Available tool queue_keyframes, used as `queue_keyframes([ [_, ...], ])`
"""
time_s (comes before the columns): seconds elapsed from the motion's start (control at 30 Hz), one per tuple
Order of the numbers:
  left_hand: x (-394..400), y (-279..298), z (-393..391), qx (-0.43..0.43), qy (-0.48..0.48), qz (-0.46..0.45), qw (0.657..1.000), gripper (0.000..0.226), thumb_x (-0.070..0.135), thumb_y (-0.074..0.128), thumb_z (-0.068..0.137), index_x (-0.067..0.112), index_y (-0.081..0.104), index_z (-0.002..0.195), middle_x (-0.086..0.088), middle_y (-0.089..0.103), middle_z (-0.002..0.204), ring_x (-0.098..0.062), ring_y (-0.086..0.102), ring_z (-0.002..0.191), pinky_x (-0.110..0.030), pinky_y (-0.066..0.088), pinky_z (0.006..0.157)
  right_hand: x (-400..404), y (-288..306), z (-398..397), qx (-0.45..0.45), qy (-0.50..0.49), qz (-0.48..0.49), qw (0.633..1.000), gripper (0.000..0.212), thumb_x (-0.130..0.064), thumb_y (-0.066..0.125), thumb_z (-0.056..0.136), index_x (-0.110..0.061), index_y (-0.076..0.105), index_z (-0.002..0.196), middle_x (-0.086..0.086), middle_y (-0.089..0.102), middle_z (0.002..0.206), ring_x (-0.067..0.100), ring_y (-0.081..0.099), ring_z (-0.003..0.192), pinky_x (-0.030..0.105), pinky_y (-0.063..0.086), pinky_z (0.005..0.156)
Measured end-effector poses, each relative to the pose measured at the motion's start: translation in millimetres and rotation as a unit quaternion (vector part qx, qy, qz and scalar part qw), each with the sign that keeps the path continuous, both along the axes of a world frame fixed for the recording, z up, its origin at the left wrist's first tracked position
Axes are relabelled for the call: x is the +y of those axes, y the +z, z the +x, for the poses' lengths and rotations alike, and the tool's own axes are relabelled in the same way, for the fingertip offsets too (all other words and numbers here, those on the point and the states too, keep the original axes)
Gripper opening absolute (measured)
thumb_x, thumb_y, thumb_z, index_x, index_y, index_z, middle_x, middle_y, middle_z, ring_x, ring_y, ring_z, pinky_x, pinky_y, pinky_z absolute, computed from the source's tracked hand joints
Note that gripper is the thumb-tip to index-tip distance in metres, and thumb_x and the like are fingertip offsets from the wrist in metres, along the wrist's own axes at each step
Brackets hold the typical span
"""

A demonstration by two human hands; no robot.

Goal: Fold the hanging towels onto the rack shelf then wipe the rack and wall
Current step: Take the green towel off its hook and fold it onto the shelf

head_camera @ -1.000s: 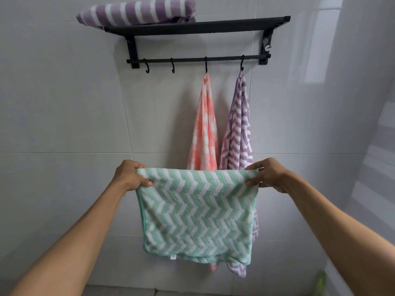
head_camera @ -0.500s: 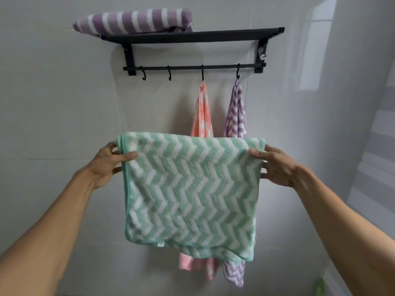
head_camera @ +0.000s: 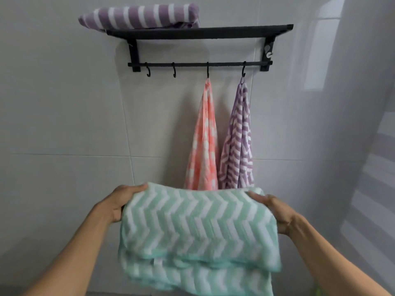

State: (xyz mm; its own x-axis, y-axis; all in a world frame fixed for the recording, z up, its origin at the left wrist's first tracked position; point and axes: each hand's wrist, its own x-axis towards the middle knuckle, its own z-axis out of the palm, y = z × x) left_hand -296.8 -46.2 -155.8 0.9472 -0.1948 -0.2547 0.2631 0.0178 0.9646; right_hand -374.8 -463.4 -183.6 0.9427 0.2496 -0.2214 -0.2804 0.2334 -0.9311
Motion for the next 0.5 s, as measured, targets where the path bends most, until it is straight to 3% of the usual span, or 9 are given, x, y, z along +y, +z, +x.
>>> queue_keyframes([
  [0.07, 3.7, -3.1, -1.4, 0.023, -0.009, -0.023, 0.999, 0.055, 0.038, 0.078, 0.083, -0.005, 0.071, 0.117, -0.026, 0.069, 0.121, -0.039, 0.068, 0.108, -0.051, 0.053, 0.099, 1.2, -1.6, -2.3, 0.018, 0.014, 0.044, 0.999, 0.084, -0.033, 0.096, 0.058, 0.005, 0.066, 0.126, 0.029, 0.066, 0.125, 0.040, 0.071, 0.099, 0.053, 0.058, 0.090],
  [0.13, 6.4, -7.1, -2.6, 0.033, -0.050, -0.017, 0.998, 0.057, 0.028, 0.084, 0.079, -0.005, 0.068, 0.122, -0.028, 0.066, 0.125, -0.044, 0.063, 0.117, -0.055, 0.050, 0.102, 4.3, -5.9, -3.7, 0.026, 0.026, 0.043, 0.998, 0.089, -0.024, 0.099, 0.053, 0.008, 0.064, 0.127, 0.032, 0.064, 0.127, 0.043, 0.071, 0.100, 0.052, 0.061, 0.082],
  [0.2, 5.1, -11.8, -4.1, 0.031, -0.055, 0.003, 0.998, 0.057, 0.015, 0.088, 0.072, -0.009, 0.067, 0.119, -0.031, 0.065, 0.124, -0.046, 0.067, 0.109, -0.061, 0.048, 0.101, 6.9, -11.0, -3.7, 0.024, 0.020, 0.041, 0.999, 0.092, -0.021, 0.099, 0.052, 0.010, 0.060, 0.130, 0.034, 0.062, 0.129, 0.045, 0.070, 0.102, 0.053, 0.060, 0.081],
  [0.27, 2.4, -13.2, -4.5, 0.029, -0.031, 0.010, 0.999, 0.049, 0.012, 0.083, 0.077, -0.008, 0.067, 0.118, -0.031, 0.066, 0.122, -0.043, 0.070, 0.103, -0.062, 0.048, 0.101, 10.0, -12.9, -5.0, 0.040, 0.011, 0.056, 0.998, 0.074, -0.022, 0.090, 0.066, 0.008, 0.063, 0.129, 0.032, 0.062, 0.130, 0.044, 0.069, 0.106, 0.054, 0.058, 0.089],
  [0.33, -1.9, -6.4, -5.6, 0.020, -0.053, 0.015, 0.998, 0.057, 0.009, 0.085, 0.072, -0.005, 0.065, 0.124, -0.029, 0.067, 0.122, -0.043, 0.069, 0.105, -0.058, 0.053, 0.097, 15.0, -3.6, -4.1, 0.050, -0.007, 0.032, 0.998, 0.051, -0.013, 0.073, 0.082, 0.008, 0.064, 0.128, 0.031, 0.064, 0.128, 0.043, 0.069, 0.103, 0.053, 0.058, 0.091],
  [0.4, -2.9, 11.6, -2.4, -0.025, -0.064, 0.012, 0.998, 0.075, -0.001, 0.089, 0.062, -0.001, 0.060, 0.130, -0.027, 0.068, 0.121, -0.043, 0.070, 0.103, -0.057, 0.058, 0.087, 14.7, 20.5, 3.4, 0.002, -0.038, -0.024, 0.999, 0.042, 0.000, 0.062, 0.088, 0.010, 0.060, 0.129, 0.031, 0.067, 0.121, 0.042, 0.072, 0.097, 0.052, 0.061, 0.084],
  [0.47, 1.9, 40.6, 2.1, -0.119, -0.032, -0.017, 0.992, 0.091, 0.004, 0.096, 0.051, 0.006, 0.057, 0.133, -0.023, 0.069, 0.122, -0.041, 0.071, 0.102, -0.055, 0.061, 0.078, 11.3, 61.9, 11.9, -0.107, -0.092, -0.070, 0.988, 0.036, 0.007, 0.061, 0.088, 0.008, 0.062, 0.125, 0.029, 0.070, 0.116, 0.040, 0.073, 0.092, 0.048, 0.063, 0.075],
  [0.5, 5.8, 59.5, 3.8, -0.179, 0.005, -0.037, 0.983, 0.086, 0.005, 0.095, 0.056, 0.009, 0.057, 0.133, -0.020, 0.070, 0.121, -0.037, 0.072, 0.101, -0.052, 0.061, 0.076, 8.8, 87.2, 14.7, -0.170, -0.124, -0.072, 0.975, 0.034, 0.008, 0.063, 0.087, 0.004, 0.065, 0.121, 0.027, 0.071, 0.114, 0.038, 0.074, 0.091, 0.046, 0.062, 0.074],
])
